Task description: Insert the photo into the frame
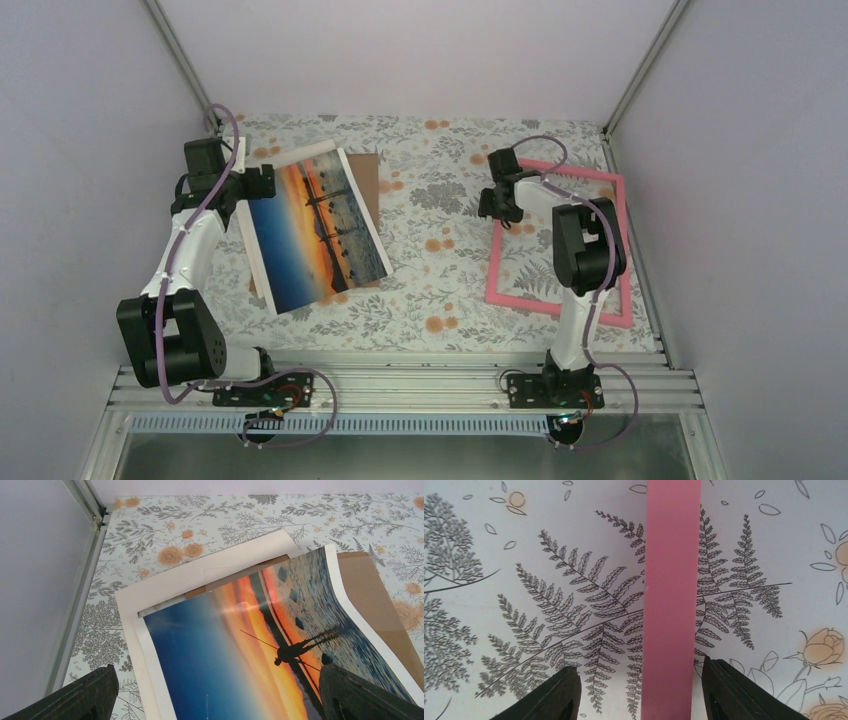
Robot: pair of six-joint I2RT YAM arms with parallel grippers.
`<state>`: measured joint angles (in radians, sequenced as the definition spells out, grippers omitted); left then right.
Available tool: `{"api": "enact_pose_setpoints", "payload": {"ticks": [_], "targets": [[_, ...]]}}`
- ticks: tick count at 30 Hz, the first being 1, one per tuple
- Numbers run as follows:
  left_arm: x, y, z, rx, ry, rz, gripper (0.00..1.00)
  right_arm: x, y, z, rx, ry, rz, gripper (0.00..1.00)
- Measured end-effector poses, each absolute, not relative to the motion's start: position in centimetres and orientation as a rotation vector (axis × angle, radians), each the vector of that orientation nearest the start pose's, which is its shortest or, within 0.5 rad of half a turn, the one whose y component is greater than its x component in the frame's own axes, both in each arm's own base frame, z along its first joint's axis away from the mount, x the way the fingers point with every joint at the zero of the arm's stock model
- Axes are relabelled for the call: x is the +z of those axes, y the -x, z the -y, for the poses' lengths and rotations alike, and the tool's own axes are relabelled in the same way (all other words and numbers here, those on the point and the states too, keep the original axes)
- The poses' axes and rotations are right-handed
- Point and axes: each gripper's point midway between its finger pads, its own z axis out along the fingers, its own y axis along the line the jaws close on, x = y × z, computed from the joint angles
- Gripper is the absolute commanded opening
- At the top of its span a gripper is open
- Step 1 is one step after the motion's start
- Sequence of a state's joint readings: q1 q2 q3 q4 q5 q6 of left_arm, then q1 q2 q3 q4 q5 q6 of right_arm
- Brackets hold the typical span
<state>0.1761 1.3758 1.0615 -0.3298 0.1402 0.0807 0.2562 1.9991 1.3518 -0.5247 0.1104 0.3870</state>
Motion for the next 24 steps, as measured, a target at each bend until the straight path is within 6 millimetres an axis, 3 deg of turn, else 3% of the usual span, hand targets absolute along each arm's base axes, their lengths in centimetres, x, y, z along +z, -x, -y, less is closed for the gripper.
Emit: {"api": "enact_pose_setpoints", "payload": {"ticks": [4, 16, 20, 24], "targets": [[20.9, -41.3, -5.0, -0.006, 0.034, -2.202, 1.0, 1.9, -44.7, -9.5, 0.008, -0.226, -2.735, 0.52], [20.9, -41.3, -5.1, -0.003, 0.035, -2.198, 1.0, 2.6, -46.6, -10.1, 0.026, -0.251, -2.732, 0.23], [21.2, -41.4, -4.7, -0.025, 0.017, -2.196, 1.0, 5.8, -48.8, -12.2, 0.172, -0.223, -2.685, 0.15], [22.7, -41.8, -3.8, -0.061, -0.029, -2.163, 1.0, 11.3, -51.1, -15.3, 0.4, -0.164, -2.572, 0.14]]}}
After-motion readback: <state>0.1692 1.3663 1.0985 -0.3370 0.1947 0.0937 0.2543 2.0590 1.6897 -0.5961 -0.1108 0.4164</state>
